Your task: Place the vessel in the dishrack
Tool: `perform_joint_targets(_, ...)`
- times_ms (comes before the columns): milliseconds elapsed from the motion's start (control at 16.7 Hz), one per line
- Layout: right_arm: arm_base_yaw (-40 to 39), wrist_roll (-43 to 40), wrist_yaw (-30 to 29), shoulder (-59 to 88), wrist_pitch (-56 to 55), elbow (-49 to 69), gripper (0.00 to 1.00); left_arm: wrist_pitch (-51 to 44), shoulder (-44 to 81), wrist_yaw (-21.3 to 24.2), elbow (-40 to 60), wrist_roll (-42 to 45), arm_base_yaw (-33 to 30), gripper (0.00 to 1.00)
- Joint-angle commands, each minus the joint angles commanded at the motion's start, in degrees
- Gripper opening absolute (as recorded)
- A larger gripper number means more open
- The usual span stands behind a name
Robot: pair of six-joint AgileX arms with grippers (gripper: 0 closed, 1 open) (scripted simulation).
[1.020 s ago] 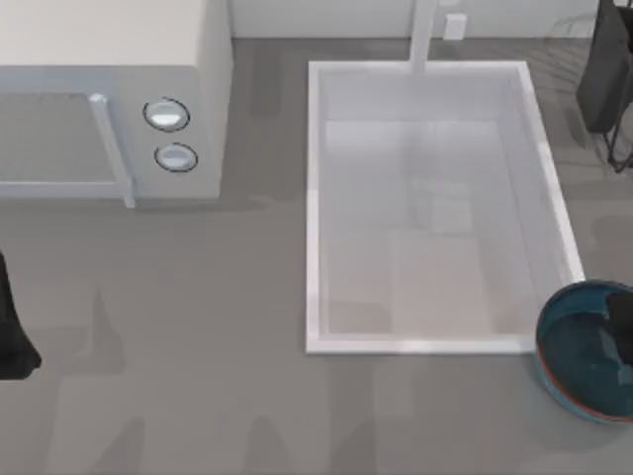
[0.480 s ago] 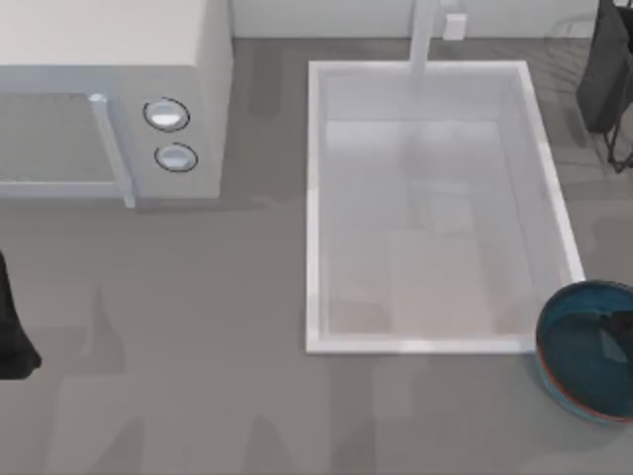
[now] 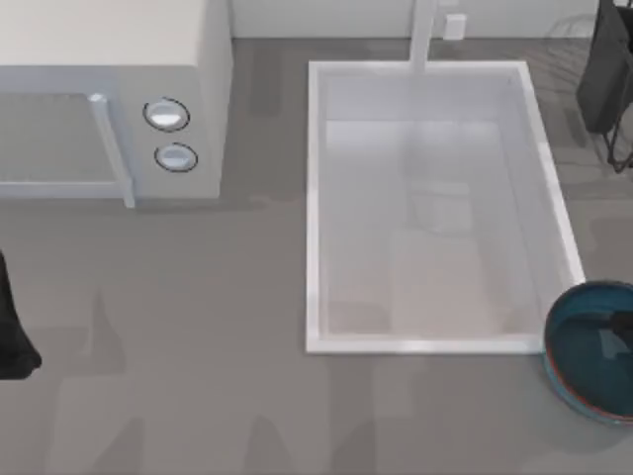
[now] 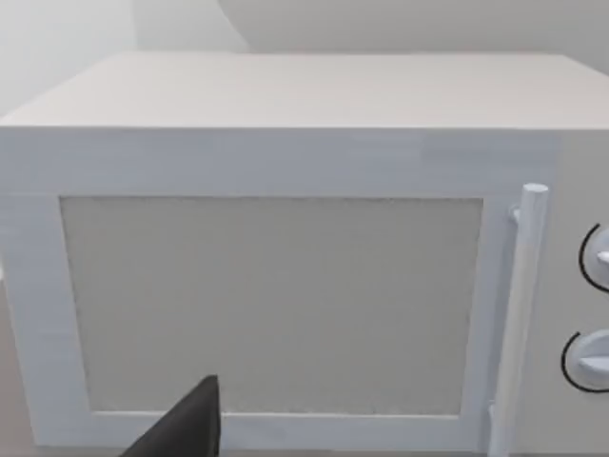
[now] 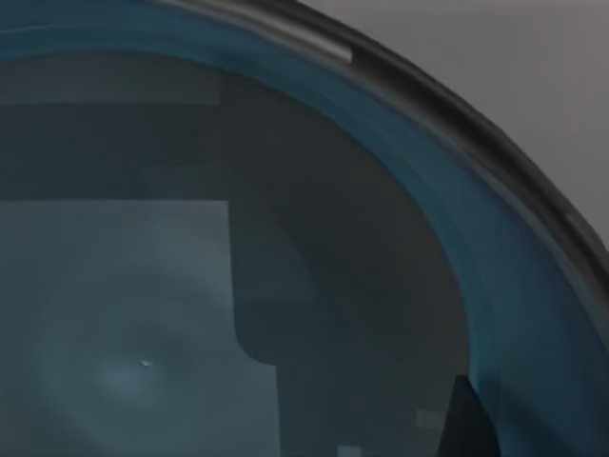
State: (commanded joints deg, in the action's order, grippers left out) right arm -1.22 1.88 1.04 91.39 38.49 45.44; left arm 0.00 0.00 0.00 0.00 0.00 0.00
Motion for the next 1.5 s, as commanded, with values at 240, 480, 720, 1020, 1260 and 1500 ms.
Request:
perform_joint_targets(240,0.0,0.1,0.0,-0.1,0.0,0.0,0.0,0.0,0.0,0.0,0.0,0.0,0.0,1.0)
perform_joint_targets(480,0.1,0.0,0.0,-0.2,4.1,4.1,0.0,0.0,0.0,0.0,0.0,0.0,0.0,1.0)
perform_joint_targets(720,0.3,-0.1,0.1,-1.2,17.9,16.2,0.0,0.0,0.0,0.0,0.0,0.0,0.0,1.0)
perform_joint_targets(1020,0.5,-0.4,0.1,-4.0,39.3,32.9,0.0,0.0,0.0,0.0,0.0,0.0,0.0,1.0)
perform_joint_targets(1260,0.6,-0.7,0.1,-6.4,46.9,40.4,0.0,0.0,0.0,0.0,0.0,0.0,0.0,1.0)
perform_joint_targets(1500,0.6,-0.7,0.1,-6.6,47.4,40.8,0.0,0.0,0.0,0.0,0.0,0.0,0.0,1.0)
